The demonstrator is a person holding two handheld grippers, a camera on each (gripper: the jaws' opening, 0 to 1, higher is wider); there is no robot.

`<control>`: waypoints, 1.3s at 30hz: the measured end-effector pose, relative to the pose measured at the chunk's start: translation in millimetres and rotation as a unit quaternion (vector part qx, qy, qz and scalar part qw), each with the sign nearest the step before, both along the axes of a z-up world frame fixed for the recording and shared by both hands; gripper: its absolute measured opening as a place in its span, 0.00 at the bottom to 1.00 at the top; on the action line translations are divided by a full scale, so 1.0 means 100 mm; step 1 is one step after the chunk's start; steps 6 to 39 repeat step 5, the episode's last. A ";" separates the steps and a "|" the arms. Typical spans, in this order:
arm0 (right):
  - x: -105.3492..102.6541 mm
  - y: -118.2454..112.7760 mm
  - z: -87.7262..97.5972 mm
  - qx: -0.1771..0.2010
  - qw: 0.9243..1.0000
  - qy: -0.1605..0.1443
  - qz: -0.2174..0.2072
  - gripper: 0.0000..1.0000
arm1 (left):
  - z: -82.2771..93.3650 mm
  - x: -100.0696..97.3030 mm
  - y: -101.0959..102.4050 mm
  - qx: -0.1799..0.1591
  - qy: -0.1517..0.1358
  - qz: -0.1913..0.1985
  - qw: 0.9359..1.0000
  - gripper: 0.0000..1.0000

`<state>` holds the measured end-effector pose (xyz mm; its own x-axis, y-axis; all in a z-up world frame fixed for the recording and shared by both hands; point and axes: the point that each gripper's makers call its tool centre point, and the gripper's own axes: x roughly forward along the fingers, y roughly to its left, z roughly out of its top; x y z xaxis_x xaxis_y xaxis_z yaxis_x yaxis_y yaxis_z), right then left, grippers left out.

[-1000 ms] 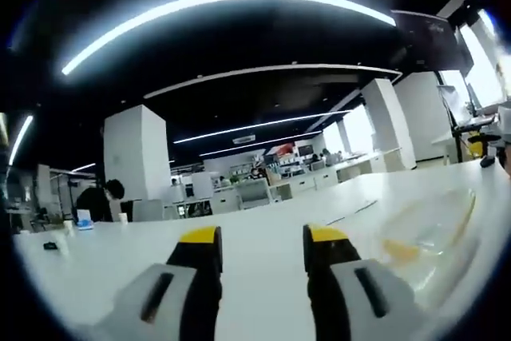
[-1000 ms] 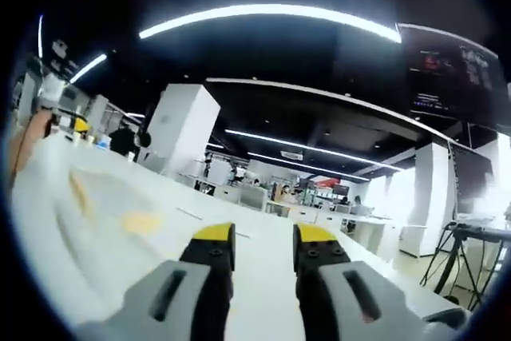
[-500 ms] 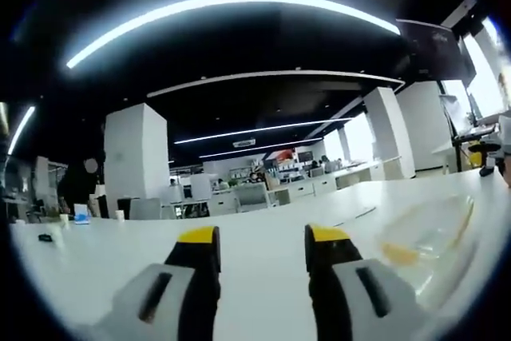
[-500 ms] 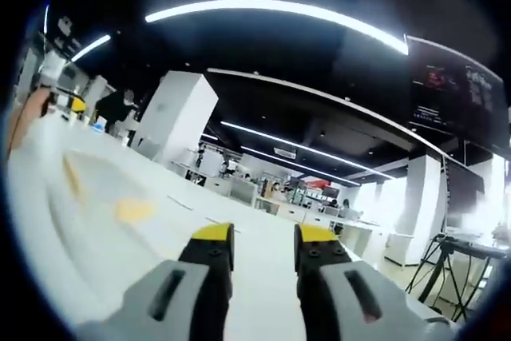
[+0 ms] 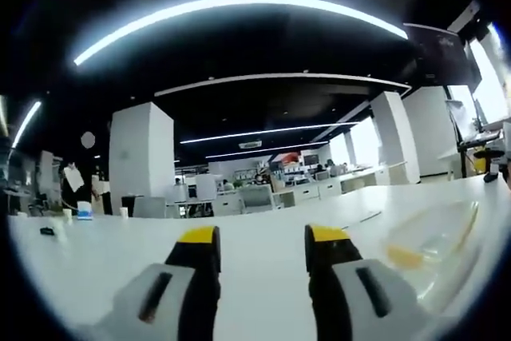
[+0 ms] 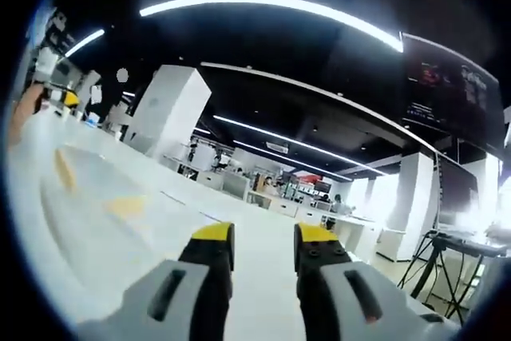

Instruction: Snap each plastic latch of the storage box into its locked position after aligning the lid with the box until every specified latch is closed and the lid sits flush.

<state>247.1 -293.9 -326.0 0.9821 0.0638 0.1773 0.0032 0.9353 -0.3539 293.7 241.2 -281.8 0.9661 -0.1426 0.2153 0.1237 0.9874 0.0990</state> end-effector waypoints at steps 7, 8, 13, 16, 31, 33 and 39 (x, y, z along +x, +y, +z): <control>-0.02 -0.03 0.03 0.006 1.000 -0.005 -0.002 0.27 | 0.03 -0.02 0.06 -0.003 -0.009 0.013 1.000 0.42; -0.02 -0.03 0.03 0.006 1.000 -0.005 -0.002 0.27 | 0.03 -0.02 0.06 -0.003 -0.009 0.013 1.000 0.42; -0.02 -0.03 0.03 0.006 1.000 -0.005 -0.002 0.27 | 0.03 -0.02 0.06 -0.003 -0.009 0.013 1.000 0.42; -0.02 -0.03 0.03 0.006 1.000 -0.005 -0.002 0.27 | 0.03 -0.02 0.06 -0.003 -0.009 0.013 1.000 0.42; -0.02 -0.03 0.03 0.006 1.000 -0.005 -0.002 0.27 | 0.03 -0.02 0.06 -0.003 -0.009 0.013 1.000 0.42; -0.02 -0.03 0.03 0.006 1.000 -0.005 -0.002 0.27 | 0.03 -0.02 0.06 -0.003 -0.009 0.013 1.000 0.42; -0.02 -0.03 0.03 0.006 1.000 -0.005 -0.002 0.27 | 0.03 -0.02 0.06 -0.003 -0.009 0.013 1.000 0.42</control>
